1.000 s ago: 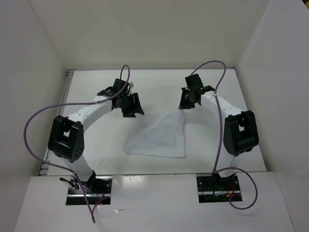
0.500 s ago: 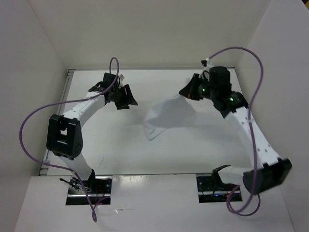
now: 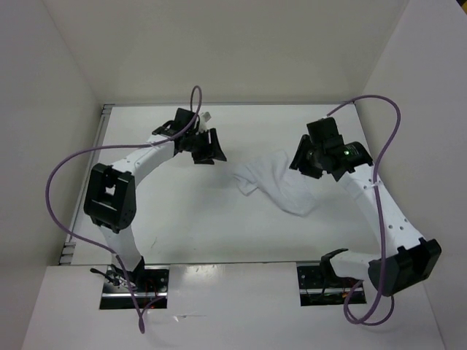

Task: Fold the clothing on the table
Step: Move the skirt to the center of the board

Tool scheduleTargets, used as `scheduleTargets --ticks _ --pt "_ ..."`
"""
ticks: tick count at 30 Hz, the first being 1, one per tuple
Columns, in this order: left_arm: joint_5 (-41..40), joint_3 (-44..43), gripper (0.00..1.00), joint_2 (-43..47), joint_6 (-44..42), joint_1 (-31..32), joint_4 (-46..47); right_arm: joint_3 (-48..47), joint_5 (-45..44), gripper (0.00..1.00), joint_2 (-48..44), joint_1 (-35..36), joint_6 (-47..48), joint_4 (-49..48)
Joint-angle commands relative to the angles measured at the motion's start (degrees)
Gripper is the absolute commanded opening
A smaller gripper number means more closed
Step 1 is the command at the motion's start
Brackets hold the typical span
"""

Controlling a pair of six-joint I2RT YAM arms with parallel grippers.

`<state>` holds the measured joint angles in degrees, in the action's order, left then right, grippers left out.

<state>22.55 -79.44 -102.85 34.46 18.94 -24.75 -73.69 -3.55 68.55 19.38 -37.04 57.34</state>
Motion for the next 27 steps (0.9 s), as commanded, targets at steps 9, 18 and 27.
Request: scheduleTargets --ticks 9,18,27 --pt "16.21 -48.21 0.66 -28.39 -26.61 9.62 -8.61 -2.78 -12.80 0.49 12.04 -3.64 -1.63 -9.35" --pt "18.24 -82.53 0.66 -53.57 -33.15 11.65 -20.33 6.45 -8.23 0.47 8.26 -8.82 -7.35 -9.35" --pt "11.57 -85.70 0.67 -61.76 -31.29 12.17 -19.81 8.91 -6.29 0.47 4.75 -12.34 -7.35 -7.33"
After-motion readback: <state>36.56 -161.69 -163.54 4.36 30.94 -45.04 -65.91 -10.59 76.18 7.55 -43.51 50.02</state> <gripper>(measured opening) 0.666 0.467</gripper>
